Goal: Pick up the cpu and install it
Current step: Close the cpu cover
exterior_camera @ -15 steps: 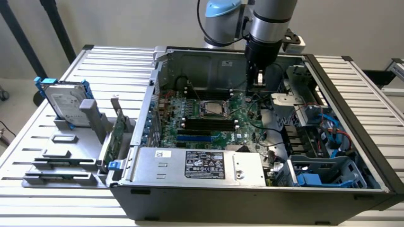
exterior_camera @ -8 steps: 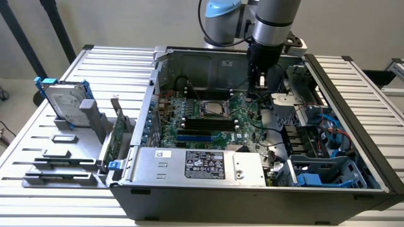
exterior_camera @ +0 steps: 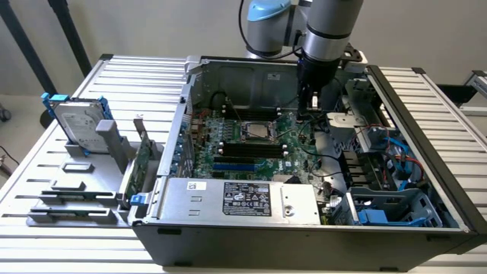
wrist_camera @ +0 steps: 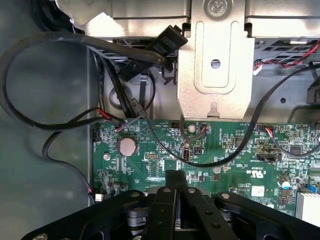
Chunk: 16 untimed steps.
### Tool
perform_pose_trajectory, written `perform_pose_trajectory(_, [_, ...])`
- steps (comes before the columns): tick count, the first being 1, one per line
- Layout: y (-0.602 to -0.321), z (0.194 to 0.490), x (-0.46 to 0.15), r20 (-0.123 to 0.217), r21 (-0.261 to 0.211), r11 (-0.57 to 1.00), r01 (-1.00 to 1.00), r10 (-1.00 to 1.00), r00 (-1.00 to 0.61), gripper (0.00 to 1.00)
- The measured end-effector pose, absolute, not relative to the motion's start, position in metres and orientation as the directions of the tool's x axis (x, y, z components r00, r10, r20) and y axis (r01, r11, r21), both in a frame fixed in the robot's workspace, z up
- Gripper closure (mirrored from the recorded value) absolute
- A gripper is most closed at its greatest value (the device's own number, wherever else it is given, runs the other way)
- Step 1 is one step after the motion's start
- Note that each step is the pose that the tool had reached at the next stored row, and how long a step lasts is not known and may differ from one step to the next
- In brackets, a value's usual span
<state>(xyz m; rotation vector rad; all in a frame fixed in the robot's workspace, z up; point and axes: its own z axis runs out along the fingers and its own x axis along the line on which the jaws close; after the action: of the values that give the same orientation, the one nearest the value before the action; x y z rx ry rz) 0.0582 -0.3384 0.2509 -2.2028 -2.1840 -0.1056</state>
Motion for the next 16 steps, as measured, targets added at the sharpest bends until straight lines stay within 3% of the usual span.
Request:
perform_pose_trajectory(6, [-0.3384, 0.2433, 0.0587, 0.079, 0.015, -0.007, 1.0, 0.997, 0.006, 0.89])
perform_pose_trajectory(10, [-0.3384, 0.2435, 0.0585, 0.079, -0.039, -0.007, 0.999, 0.997, 0.01, 0.89])
perform_pose_trajectory(16, [-0.3384, 0.2464, 0.0581, 0.079, -0.067, -0.007, 0.998, 0.997, 0.012, 0.89])
